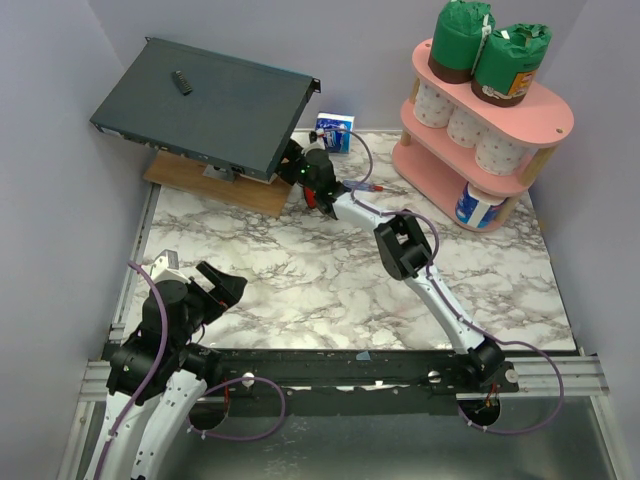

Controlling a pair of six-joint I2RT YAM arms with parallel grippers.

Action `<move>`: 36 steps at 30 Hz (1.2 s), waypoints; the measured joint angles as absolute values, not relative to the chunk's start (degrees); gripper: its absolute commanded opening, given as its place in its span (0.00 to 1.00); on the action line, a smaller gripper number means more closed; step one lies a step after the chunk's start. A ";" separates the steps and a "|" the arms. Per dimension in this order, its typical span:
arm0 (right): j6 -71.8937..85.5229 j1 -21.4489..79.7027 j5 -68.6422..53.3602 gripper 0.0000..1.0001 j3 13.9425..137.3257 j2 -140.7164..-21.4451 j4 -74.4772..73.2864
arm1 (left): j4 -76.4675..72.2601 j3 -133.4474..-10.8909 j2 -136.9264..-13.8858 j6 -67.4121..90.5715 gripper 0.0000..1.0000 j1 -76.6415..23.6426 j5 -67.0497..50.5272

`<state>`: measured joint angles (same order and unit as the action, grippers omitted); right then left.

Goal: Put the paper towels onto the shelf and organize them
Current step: Pick up the paper towel from the center of the board.

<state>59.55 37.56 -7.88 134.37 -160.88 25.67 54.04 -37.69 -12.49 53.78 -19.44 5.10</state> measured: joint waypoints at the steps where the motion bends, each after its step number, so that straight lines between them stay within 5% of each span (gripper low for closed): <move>1: 59.90 37.54 -8.12 0.76 134.37 -161.21 25.67 | 54.04 -37.69 -12.49 53.78 0.94 -19.44 5.10; 15: 62.13 37.56 -9.02 0.40 132.35 -161.69 30.22 | 54.04 -37.50 -12.47 53.78 0.94 -19.46 5.10; 23: 62.70 37.54 -9.08 0.34 123.42 -158.30 36.86 | 54.06 -37.36 -12.40 53.80 0.93 -19.46 5.10; 36: 61.93 37.47 -9.45 0.31 86.59 -133.64 42.48 | 54.13 -37.36 -9.80 54.57 0.93 -19.46 5.08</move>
<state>61.93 37.47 -9.45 86.59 -133.64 42.48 54.13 -37.36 -9.80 54.57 -19.46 5.08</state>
